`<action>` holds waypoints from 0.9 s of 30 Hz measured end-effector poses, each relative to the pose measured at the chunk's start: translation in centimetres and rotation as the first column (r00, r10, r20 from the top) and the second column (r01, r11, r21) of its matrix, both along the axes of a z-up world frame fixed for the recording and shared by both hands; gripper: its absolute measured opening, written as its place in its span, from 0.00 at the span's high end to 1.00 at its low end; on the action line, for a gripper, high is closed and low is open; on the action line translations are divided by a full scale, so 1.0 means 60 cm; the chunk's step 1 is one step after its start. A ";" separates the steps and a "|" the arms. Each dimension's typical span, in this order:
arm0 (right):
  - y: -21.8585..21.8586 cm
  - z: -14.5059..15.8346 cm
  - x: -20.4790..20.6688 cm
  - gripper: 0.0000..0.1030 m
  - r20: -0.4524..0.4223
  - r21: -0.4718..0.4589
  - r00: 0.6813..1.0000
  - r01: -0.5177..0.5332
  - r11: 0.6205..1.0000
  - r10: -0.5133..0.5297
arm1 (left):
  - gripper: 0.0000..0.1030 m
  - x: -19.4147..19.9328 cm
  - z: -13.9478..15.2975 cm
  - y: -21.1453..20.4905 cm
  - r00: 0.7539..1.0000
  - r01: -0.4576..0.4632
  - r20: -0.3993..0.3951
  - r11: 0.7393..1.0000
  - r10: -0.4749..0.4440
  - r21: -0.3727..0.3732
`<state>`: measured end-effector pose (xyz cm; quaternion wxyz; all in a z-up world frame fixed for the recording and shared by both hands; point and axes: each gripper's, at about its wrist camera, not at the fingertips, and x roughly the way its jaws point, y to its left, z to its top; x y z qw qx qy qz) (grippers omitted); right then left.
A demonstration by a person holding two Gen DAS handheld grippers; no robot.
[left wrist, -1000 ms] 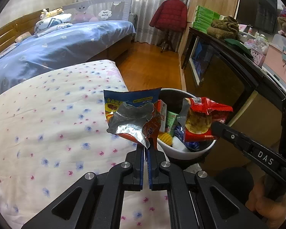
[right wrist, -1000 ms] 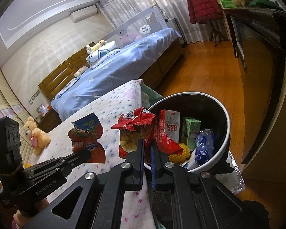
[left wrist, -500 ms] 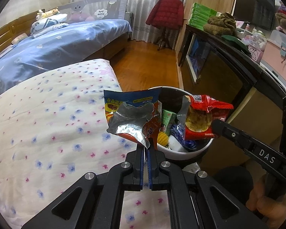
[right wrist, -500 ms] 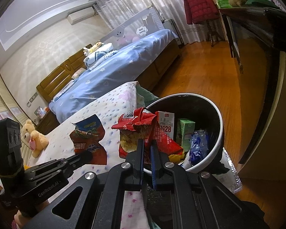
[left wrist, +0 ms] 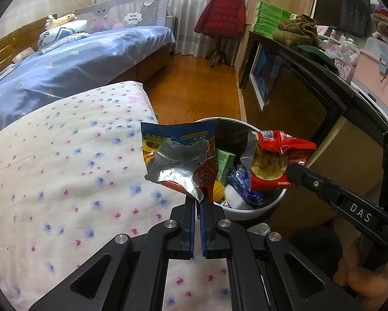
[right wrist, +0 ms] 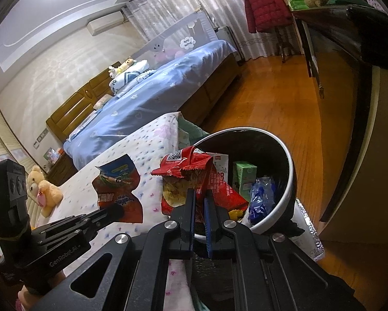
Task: Collect trash
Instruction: 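Carry the foil wrapper and red chip bag over the trash bin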
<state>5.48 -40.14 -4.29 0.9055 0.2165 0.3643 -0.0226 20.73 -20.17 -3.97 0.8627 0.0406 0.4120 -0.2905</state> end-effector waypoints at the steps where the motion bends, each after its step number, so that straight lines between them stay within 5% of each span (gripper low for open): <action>1: 0.000 -0.001 0.000 0.94 -0.002 0.000 1.000 0.001 1.000 -0.001 | 0.98 0.001 0.000 0.000 1.000 0.002 -0.002 1.000 -0.002 0.000; 27: -0.046 -0.022 0.030 0.94 -0.057 -0.049 0.997 0.046 0.998 -0.049 | 0.98 0.038 -0.021 -0.065 0.998 0.048 -0.029 0.998 -0.046 0.044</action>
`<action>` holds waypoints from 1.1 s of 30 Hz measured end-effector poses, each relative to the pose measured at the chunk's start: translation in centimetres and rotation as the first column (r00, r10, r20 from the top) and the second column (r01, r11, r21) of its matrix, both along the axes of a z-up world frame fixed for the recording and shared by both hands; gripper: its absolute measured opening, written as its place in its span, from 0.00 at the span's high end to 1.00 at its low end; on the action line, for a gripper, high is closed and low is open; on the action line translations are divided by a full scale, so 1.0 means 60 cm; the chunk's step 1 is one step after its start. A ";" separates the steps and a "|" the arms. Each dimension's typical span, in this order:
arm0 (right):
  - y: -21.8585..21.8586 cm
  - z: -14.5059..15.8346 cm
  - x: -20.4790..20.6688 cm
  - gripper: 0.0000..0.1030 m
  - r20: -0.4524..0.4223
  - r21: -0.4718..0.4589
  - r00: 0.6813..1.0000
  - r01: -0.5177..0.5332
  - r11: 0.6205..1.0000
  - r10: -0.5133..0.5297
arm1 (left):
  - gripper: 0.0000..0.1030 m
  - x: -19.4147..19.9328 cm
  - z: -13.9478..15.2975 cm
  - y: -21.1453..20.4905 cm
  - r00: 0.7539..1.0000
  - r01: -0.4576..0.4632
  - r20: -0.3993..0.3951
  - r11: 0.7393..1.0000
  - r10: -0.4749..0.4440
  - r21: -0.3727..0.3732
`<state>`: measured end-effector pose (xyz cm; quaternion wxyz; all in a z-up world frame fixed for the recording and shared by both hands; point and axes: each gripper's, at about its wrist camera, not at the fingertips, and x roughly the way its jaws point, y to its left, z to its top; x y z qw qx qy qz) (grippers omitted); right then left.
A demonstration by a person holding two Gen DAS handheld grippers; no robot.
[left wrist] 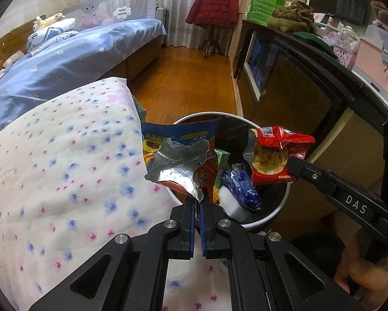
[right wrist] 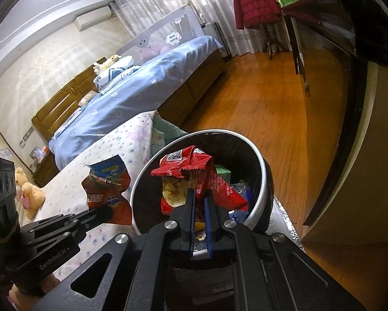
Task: Collect trash
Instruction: 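Carry the foil wrapper and red chip bag over the trash bin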
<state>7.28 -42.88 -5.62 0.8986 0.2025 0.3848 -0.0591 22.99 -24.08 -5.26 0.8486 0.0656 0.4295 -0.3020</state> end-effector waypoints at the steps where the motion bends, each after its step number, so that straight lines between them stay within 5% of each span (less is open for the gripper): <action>1: -0.002 0.000 0.001 0.94 -0.001 -0.002 1.000 0.001 1.000 -0.001 | 0.98 0.002 -0.001 -0.002 1.000 0.002 -0.001 1.000 -0.002 0.001; 33: -0.029 -0.007 0.049 0.94 -0.036 -0.035 0.999 -0.010 0.999 0.009 | 0.98 0.043 -0.019 -0.053 1.000 0.009 -0.024 0.999 -0.008 0.054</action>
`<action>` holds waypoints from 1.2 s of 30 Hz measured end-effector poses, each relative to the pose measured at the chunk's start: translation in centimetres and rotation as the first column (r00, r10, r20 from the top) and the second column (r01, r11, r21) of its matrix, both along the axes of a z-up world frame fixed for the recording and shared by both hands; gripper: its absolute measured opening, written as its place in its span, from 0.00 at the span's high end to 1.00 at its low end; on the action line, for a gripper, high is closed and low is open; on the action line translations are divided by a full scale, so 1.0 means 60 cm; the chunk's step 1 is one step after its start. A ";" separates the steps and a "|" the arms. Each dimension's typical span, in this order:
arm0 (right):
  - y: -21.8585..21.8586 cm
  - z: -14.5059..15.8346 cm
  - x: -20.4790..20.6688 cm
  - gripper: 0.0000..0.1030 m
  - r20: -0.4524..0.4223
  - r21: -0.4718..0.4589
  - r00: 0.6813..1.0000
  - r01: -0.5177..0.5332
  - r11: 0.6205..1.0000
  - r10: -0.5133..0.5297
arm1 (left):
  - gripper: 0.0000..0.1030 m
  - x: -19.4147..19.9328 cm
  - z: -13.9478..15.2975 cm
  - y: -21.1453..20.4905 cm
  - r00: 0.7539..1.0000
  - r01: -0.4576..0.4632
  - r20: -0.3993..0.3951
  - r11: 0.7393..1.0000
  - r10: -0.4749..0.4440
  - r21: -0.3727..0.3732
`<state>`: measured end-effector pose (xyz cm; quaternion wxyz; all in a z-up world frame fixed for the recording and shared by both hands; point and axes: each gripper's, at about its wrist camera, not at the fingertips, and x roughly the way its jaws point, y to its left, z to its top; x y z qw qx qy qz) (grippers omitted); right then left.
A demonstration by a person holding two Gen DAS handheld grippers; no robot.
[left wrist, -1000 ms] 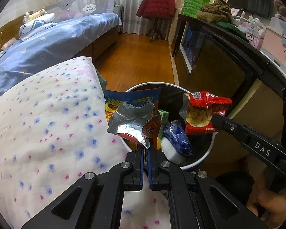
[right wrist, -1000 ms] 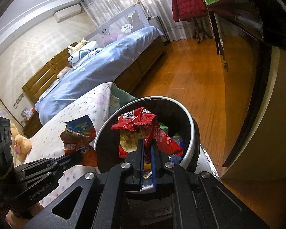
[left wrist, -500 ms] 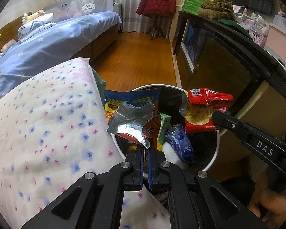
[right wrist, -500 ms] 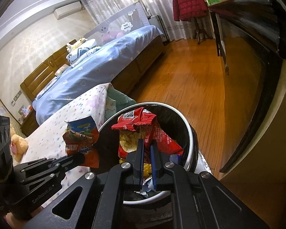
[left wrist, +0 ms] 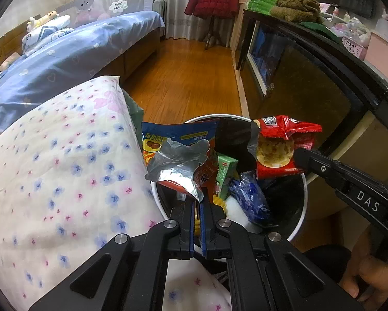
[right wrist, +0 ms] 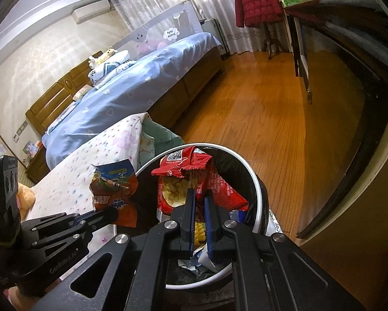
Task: Collect trash
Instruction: 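Carry the foil wrapper and red chip bag over the trash bin, then open both tools to drop the foil wrapper and chip bag into the bin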
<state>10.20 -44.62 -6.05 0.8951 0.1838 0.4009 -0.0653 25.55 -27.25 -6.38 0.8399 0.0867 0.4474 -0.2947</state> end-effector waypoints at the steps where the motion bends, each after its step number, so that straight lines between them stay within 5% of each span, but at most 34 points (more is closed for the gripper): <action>1: -0.001 -0.001 0.001 0.93 -0.002 0.003 1.000 0.001 1.000 -0.001 | 0.98 0.000 -0.001 -0.001 1.000 0.001 -0.002 1.000 -0.001 0.001; 18: -0.008 -0.007 0.013 0.90 -0.023 0.016 1.000 0.000 1.000 0.000 | 0.96 0.014 -0.005 -0.011 0.999 0.010 -0.040 1.000 -0.010 0.007; 23: -0.012 -0.008 0.014 0.89 -0.026 0.038 1.000 0.003 0.999 -0.002 | 0.73 0.006 0.005 -0.012 1.000 0.011 -0.005 1.000 -0.011 0.013; 25: -0.013 -0.007 0.013 0.88 -0.025 0.043 1.000 0.007 0.999 -0.006 | 0.72 0.002 0.008 -0.007 1.000 0.007 0.004 1.000 -0.007 0.011; 29: -0.015 -0.003 0.004 0.67 -0.015 0.067 1.000 0.017 0.998 -0.016 | 0.65 -0.009 0.016 0.012 1.000 -0.013 0.019 1.000 0.013 -0.002; 36: 0.010 0.010 -0.020 0.52 0.015 0.097 1.000 0.001 0.995 -0.002 | 0.58 -0.059 0.033 0.079 0.994 -0.089 0.053 0.993 0.093 -0.074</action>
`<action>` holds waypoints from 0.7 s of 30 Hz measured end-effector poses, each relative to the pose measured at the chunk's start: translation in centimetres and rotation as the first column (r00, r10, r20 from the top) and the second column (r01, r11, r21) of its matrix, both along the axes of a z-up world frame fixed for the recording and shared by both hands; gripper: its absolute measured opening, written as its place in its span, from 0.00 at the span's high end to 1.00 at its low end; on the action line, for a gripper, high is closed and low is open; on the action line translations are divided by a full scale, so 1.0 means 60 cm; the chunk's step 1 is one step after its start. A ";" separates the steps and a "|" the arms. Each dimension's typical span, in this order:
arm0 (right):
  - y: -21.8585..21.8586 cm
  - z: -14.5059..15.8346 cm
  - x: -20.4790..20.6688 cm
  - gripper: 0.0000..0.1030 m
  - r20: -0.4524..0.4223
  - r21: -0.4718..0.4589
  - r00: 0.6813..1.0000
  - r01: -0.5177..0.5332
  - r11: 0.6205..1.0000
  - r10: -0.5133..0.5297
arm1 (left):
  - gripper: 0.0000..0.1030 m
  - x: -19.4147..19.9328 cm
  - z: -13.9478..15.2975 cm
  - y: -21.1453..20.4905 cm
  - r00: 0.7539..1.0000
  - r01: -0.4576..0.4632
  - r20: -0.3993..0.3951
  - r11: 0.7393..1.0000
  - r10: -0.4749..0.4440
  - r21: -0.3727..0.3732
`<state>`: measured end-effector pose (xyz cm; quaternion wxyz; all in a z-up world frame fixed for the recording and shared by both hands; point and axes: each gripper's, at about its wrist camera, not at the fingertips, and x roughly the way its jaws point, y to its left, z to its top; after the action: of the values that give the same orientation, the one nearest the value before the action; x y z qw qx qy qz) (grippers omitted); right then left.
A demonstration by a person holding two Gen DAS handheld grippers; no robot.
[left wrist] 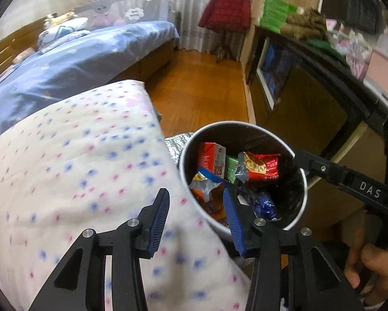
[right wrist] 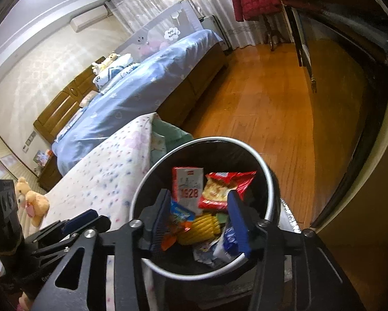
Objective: Collect trash
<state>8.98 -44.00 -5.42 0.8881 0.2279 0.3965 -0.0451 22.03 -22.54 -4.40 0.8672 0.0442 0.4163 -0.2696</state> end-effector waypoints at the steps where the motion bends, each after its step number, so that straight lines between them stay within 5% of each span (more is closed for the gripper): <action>1: 0.007 0.003 -0.007 0.51 0.005 0.005 1.000 -0.001 1.000 0.001 | 0.58 -0.008 0.003 0.010 1.000 -0.010 0.005 1.000 0.010 -0.011; 4: 0.030 0.015 -0.027 0.44 0.038 0.017 0.999 -0.011 1.000 0.010 | 0.53 -0.042 0.013 0.045 0.998 -0.053 0.029 0.998 0.054 -0.043; 6: 0.052 0.022 -0.040 0.31 0.065 0.015 0.998 -0.021 1.000 0.020 | 0.49 -0.063 0.018 0.071 0.995 -0.085 0.042 0.995 0.088 -0.060; 12: 0.116 0.039 -0.054 0.23 0.115 -0.020 0.991 -0.064 0.998 0.066 | 0.43 -0.112 0.036 0.149 0.979 -0.184 0.069 0.977 0.192 -0.106; 21: 0.189 0.089 -0.054 0.10 0.225 -0.164 0.967 -0.084 0.983 0.120 | 0.35 -0.182 0.085 0.227 0.927 -0.283 0.216 0.950 0.307 -0.135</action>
<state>5.72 -32.68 -0.10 0.9447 0.1419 0.2957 -0.0025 11.10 -8.92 0.68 0.9420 -0.0314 0.2989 -0.1496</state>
